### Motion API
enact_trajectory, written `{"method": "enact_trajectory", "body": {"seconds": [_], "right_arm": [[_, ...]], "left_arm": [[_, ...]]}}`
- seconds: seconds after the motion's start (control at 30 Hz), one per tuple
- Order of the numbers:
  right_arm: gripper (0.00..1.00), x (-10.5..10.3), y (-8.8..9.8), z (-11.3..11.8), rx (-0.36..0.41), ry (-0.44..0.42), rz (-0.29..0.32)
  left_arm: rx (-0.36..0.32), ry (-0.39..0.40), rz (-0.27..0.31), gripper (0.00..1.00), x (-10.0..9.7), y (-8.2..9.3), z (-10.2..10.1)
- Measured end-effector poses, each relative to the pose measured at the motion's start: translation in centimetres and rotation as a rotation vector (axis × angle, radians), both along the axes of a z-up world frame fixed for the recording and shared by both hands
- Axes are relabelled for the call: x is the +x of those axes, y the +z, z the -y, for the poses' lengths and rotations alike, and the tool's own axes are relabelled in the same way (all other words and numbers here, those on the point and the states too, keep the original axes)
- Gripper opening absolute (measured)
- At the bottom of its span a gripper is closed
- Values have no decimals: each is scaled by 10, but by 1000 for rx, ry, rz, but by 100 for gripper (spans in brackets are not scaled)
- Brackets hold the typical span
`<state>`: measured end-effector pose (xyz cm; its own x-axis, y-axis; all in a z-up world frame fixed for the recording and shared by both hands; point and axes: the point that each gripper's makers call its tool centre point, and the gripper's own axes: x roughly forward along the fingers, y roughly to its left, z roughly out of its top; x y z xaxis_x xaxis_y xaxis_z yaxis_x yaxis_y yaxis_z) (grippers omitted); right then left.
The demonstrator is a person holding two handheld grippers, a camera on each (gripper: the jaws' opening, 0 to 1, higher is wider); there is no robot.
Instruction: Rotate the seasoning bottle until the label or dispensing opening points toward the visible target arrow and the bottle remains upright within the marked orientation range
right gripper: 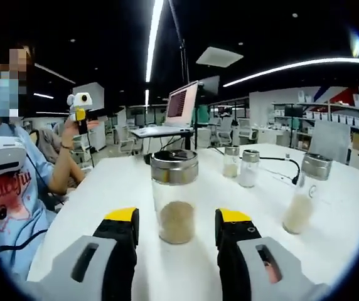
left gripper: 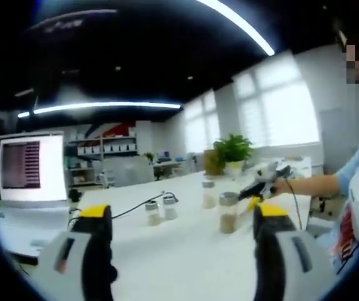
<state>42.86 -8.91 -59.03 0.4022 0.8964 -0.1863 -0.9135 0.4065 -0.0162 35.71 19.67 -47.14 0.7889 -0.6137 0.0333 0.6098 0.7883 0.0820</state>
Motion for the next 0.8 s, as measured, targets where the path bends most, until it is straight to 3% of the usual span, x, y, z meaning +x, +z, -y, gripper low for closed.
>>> {"method": "enact_trajectory", "body": {"seconds": [0.07,0.1,0.17,0.3,0.43,0.47,0.57,0.63,0.7,0.73,0.8], "right_arm": [[52,-1,15,7,71,-70,15],[52,0,24,10,154,-124,-26],[51,-1,31,15,180,-164,-20],[51,4,41,32,127,-331,56],[48,5,54,42,230,-447,85],[48,5,53,45,263,-476,61],[51,1,54,50,310,-526,68],[54,1,50,56,264,-572,97],[48,0,50,58,228,-594,129],[40,0,53,58,230,-592,149],[41,3,58,62,247,-633,167]], "left_arm": [[4,-3,-12,99,2,-3,2],[6,-4,-17,99,2,-4,3],[7,-7,-25,99,3,-6,6],[16,-37,-47,99,3,-11,17],[31,-66,-52,99,0,-15,28],[29,-73,-53,99,-1,-15,30],[17,-97,-61,99,-2,-16,35],[9,-106,-67,99,-2,-17,36],[3,-106,-74,99,-2,-18,37],[2,-104,-77,99,-1,-19,37],[-10,-112,-81,100,-2,-18,38]]}}
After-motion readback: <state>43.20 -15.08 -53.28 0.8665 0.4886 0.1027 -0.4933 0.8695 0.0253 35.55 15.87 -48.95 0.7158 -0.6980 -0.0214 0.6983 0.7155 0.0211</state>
